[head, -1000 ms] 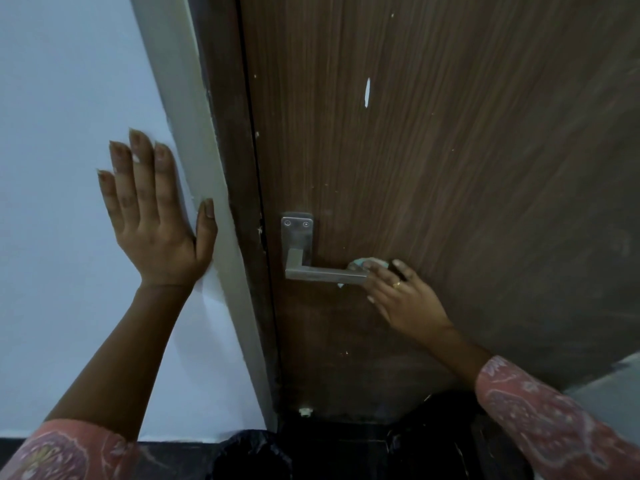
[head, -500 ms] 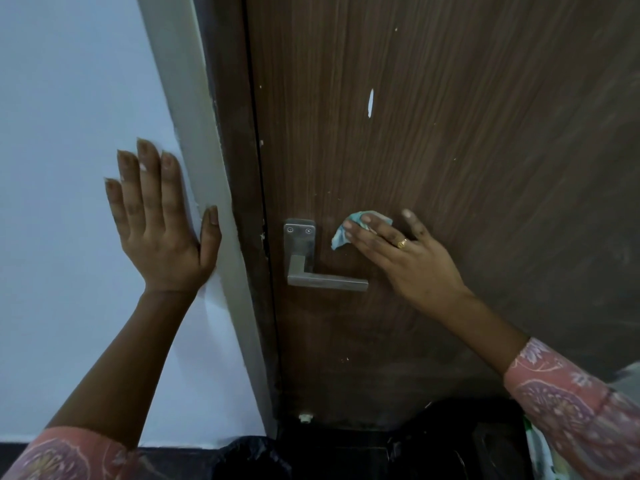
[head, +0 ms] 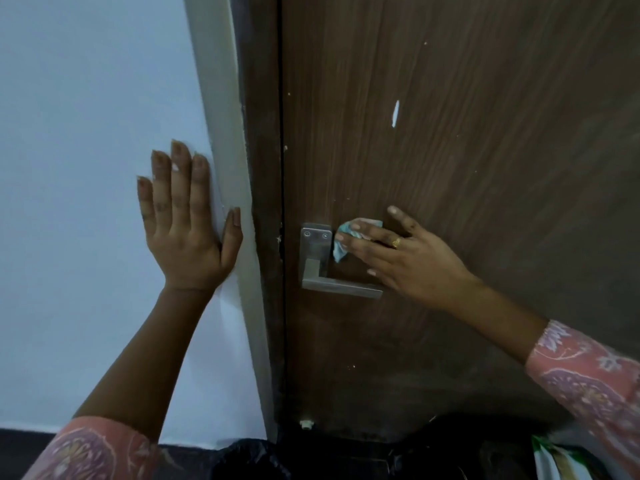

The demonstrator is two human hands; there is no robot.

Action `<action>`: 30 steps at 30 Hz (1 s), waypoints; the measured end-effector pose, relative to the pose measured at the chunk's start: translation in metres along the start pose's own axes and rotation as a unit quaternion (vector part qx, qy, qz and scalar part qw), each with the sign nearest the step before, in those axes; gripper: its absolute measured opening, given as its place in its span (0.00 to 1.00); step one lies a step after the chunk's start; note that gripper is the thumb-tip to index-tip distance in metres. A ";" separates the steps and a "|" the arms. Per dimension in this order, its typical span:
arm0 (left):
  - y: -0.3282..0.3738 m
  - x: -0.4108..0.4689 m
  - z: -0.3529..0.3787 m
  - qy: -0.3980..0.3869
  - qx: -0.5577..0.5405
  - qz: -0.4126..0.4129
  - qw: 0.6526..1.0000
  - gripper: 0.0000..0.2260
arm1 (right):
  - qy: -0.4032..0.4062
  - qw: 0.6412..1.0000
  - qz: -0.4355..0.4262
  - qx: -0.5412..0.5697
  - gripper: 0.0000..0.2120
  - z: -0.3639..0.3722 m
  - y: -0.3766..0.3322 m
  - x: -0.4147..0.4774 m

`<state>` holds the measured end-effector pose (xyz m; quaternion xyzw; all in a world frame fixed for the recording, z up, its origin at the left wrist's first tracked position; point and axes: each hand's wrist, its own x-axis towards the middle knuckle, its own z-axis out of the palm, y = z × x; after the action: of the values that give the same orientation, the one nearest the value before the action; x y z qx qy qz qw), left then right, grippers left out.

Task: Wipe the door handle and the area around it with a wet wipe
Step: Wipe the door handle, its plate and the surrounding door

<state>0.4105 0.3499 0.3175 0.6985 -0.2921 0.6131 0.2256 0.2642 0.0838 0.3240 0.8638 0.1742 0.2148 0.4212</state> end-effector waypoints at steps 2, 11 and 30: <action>0.000 0.000 0.000 -0.002 0.001 0.000 1.000 0.30 | 0.001 0.999 -0.027 -0.034 0.24 0.001 0.011 0.001; -0.001 -0.001 0.000 -0.004 -0.009 -0.004 1.000 0.29 | 0.033 0.998 -0.002 0.048 0.26 -0.026 0.001 0.058; 0.000 -0.002 0.001 -0.004 -0.008 -0.012 1.000 0.29 | 0.062 0.992 -0.002 -0.110 0.27 -0.006 0.011 0.051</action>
<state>0.4110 0.3501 0.3152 0.7026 -0.2896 0.6052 0.2372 0.3053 0.1059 0.3473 0.7966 0.1776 0.2852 0.5026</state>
